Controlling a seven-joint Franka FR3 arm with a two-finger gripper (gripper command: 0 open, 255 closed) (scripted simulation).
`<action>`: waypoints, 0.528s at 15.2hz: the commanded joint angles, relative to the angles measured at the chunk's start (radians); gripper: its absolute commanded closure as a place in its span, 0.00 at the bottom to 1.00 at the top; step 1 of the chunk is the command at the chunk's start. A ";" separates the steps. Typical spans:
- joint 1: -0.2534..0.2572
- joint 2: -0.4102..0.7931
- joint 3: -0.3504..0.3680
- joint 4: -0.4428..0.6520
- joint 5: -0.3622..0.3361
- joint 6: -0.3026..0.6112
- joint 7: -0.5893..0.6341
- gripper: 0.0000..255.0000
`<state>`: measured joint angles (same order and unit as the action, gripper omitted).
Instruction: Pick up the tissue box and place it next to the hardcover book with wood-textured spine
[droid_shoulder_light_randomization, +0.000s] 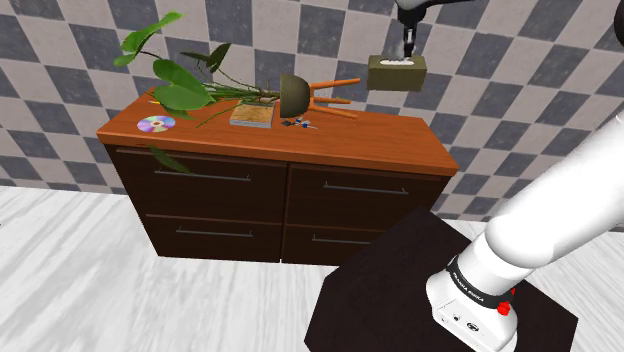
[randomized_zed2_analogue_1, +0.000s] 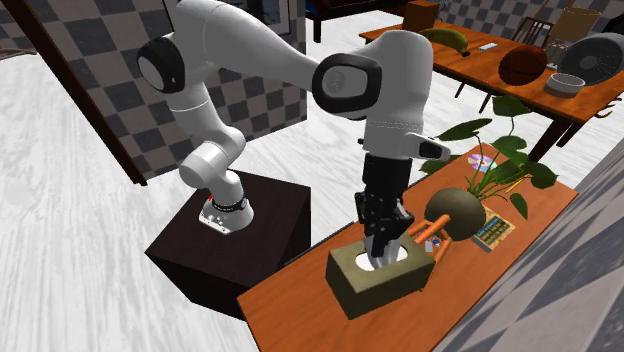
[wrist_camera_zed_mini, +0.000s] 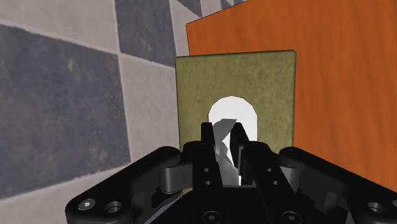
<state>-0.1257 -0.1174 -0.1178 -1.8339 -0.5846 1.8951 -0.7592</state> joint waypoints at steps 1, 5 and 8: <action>0.011 0.058 0.013 0.046 0.003 -0.002 0.027 1.00; 0.034 0.187 0.038 0.165 0.008 -0.020 0.072 1.00; 0.053 0.291 0.052 0.272 0.012 -0.041 0.099 1.00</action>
<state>-0.0794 0.1307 -0.0714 -1.5915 -0.5775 1.8623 -0.6691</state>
